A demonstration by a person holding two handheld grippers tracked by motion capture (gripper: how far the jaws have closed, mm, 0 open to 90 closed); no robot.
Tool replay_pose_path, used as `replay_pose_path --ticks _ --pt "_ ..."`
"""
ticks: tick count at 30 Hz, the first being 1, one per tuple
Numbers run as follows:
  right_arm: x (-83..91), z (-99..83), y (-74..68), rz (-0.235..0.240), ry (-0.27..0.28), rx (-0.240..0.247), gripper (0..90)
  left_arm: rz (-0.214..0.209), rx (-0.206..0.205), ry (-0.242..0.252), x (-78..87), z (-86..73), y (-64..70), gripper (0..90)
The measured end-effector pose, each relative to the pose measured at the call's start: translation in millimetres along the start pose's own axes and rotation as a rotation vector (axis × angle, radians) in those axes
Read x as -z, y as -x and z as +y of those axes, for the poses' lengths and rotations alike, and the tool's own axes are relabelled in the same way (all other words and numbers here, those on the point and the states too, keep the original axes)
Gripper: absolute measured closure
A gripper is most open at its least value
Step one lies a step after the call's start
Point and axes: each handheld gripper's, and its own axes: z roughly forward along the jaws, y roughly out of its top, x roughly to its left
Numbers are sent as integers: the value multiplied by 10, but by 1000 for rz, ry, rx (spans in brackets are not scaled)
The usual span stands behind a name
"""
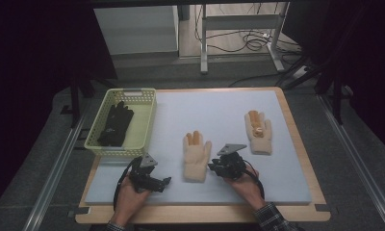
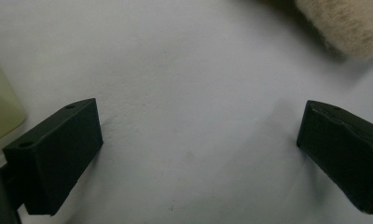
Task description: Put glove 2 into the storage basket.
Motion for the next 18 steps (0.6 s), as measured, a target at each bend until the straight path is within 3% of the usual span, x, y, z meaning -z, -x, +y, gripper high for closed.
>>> replay_pose_path --ticks 6,18 --pt "195 -4 268 -52 35 -33 657 0 0 0 0 0 0 4" --pt "710 -91 1035 -259 76 -119 648 0 1 0 -1 0 -1 3"
